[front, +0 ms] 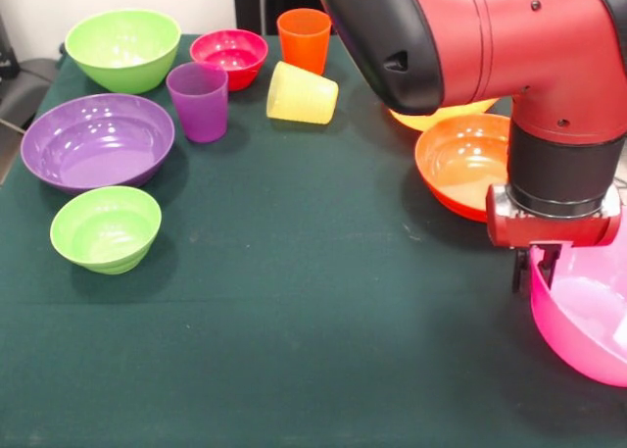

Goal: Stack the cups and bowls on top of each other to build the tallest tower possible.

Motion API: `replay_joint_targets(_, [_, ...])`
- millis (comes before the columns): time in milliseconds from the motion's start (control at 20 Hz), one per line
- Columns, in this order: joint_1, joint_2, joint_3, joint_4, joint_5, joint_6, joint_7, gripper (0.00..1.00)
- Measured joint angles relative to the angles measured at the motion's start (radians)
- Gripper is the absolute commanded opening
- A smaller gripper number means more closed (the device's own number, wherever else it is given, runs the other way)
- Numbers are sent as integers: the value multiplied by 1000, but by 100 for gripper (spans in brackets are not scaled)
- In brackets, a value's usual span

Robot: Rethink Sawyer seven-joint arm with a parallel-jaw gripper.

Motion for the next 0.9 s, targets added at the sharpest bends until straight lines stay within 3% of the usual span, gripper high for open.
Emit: replay_joint_targets(900, [-100,-13,0,1,0,0,0,0])
